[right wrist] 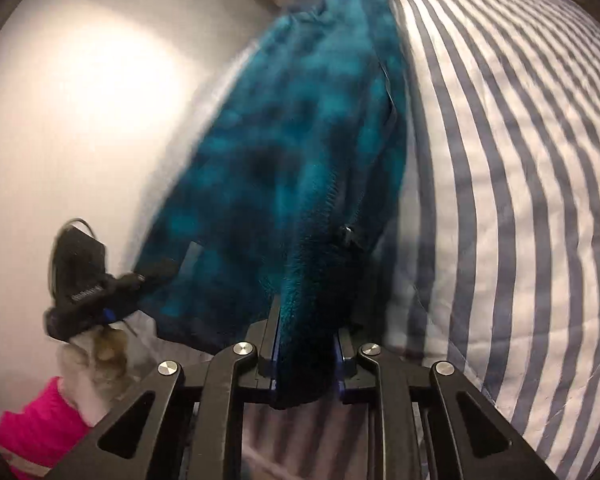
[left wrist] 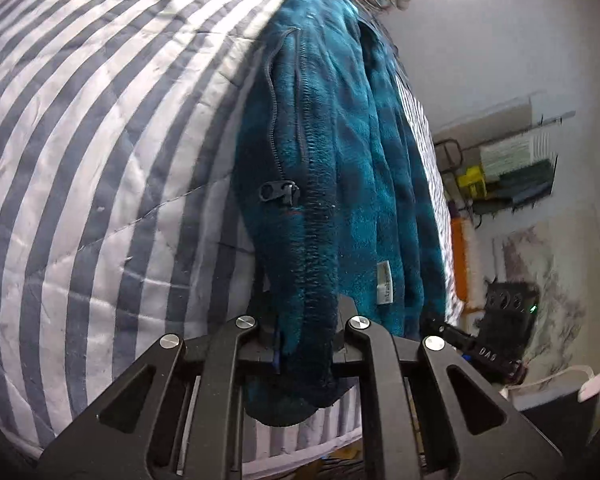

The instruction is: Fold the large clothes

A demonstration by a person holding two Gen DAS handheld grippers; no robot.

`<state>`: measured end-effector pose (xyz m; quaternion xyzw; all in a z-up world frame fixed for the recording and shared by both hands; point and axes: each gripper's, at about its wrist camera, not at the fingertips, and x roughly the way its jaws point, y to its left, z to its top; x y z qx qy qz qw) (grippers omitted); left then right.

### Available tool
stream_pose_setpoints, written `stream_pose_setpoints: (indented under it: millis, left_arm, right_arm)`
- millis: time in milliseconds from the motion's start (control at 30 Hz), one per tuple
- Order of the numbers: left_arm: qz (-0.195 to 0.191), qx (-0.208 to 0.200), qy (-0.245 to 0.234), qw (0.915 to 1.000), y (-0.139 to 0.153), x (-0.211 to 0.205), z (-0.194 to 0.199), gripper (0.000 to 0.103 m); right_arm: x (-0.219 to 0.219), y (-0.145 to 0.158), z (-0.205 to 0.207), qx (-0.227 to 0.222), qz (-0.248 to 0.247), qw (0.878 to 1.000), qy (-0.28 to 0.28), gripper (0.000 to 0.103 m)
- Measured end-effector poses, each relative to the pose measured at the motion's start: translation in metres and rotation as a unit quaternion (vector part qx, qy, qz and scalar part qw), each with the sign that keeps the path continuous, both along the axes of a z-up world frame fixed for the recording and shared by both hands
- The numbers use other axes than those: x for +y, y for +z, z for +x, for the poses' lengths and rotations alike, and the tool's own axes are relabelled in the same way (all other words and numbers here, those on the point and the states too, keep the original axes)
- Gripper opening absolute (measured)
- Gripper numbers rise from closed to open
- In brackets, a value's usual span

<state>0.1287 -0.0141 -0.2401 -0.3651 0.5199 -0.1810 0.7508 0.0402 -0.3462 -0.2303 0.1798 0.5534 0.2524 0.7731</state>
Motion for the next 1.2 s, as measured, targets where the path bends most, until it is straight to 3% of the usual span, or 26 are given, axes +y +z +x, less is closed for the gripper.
stream_pose_setpoints:
  millis: [167,367,667,933,1200]
  left_arm:
    - [-0.013,-0.025,-0.005,0.9996,0.039,-0.001,0.009,0.012]
    - [0.003,-0.061,-0.006,0.9981,0.087,-0.004,0.033,0.012]
    - [0.005,-0.067,0.014,0.9977,0.113,-0.012,0.097,0.012]
    - [0.006,-0.038,0.039,0.9985,0.092,-0.016,0.171,0.012]
    - [0.029,-0.016,0.048,0.9983,0.053,-0.020,0.215,0.012]
  right_arm:
    - [-0.005,0.030,0.011,-0.006,0.045,0.999,-0.002,0.018]
    - [-0.002,0.076,0.027,-0.032,0.079,0.996,-0.007,0.018]
    - [-0.011,0.115,0.086,-0.060,0.087,0.993,-0.042,0.017]
    - [-0.003,0.106,0.160,-0.057,0.048,0.995,-0.067,0.017]
    - [0.003,0.078,0.216,-0.034,0.024,0.997,-0.071,0.017]
